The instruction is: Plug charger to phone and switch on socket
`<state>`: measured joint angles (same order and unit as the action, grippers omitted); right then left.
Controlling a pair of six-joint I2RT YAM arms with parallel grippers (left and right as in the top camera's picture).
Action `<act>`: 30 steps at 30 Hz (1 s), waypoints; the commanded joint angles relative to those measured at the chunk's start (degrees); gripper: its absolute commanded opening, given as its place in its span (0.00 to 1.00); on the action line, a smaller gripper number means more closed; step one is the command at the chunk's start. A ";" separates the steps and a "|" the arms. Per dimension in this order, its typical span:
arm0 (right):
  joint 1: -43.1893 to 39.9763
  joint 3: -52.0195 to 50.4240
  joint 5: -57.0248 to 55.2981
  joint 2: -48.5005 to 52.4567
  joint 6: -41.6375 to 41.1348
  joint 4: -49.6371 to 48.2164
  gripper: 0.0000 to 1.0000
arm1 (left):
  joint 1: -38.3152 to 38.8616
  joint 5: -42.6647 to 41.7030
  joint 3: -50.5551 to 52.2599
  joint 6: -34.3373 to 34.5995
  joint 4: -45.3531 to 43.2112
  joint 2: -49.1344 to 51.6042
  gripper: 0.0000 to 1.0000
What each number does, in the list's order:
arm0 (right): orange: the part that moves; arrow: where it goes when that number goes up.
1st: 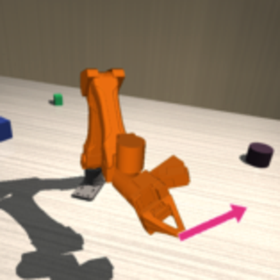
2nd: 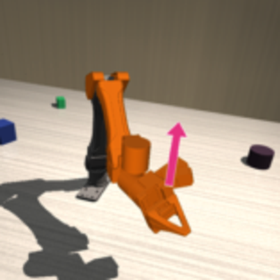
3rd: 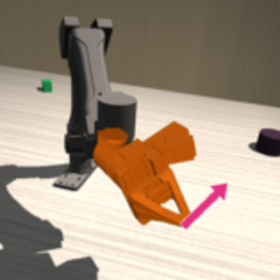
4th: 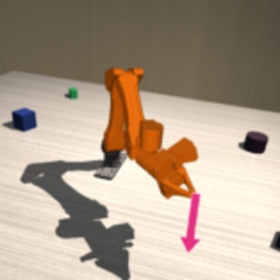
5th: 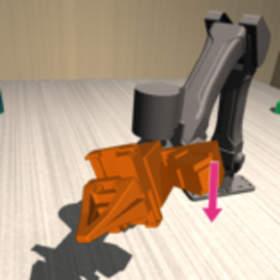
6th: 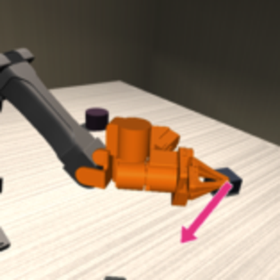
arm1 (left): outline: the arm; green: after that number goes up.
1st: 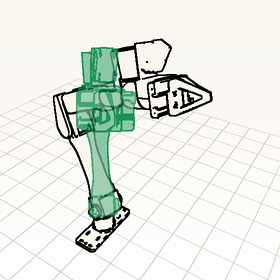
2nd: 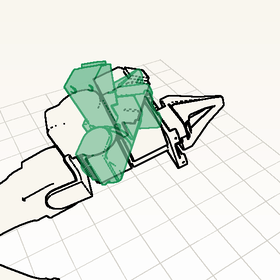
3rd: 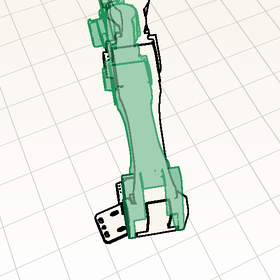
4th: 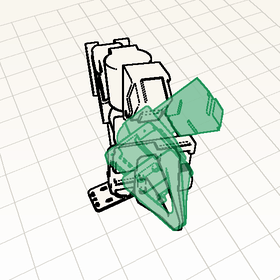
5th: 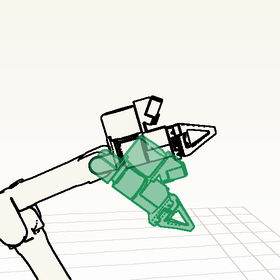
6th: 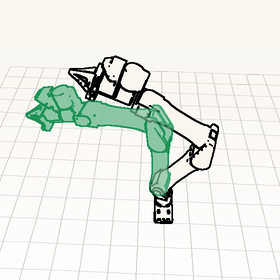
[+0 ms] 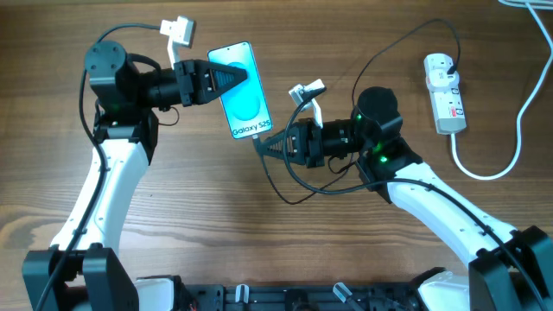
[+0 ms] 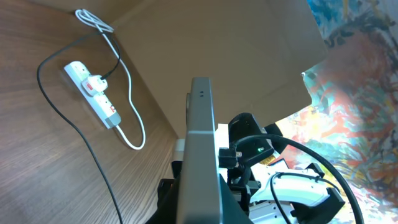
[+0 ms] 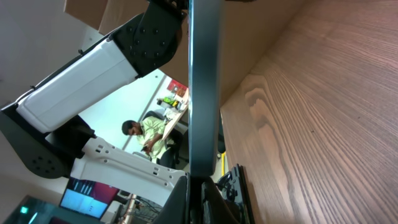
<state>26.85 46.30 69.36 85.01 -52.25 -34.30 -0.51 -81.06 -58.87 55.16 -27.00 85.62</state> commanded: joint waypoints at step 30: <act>-0.52 0.17 -0.24 0.07 1.29 -1.55 0.45 | -1.09 2.54 -0.26 -5.20 1.16 -0.44 0.04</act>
<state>24.80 45.34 69.41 85.03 -53.49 -35.88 -1.63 -79.96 -59.20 50.43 -25.69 85.62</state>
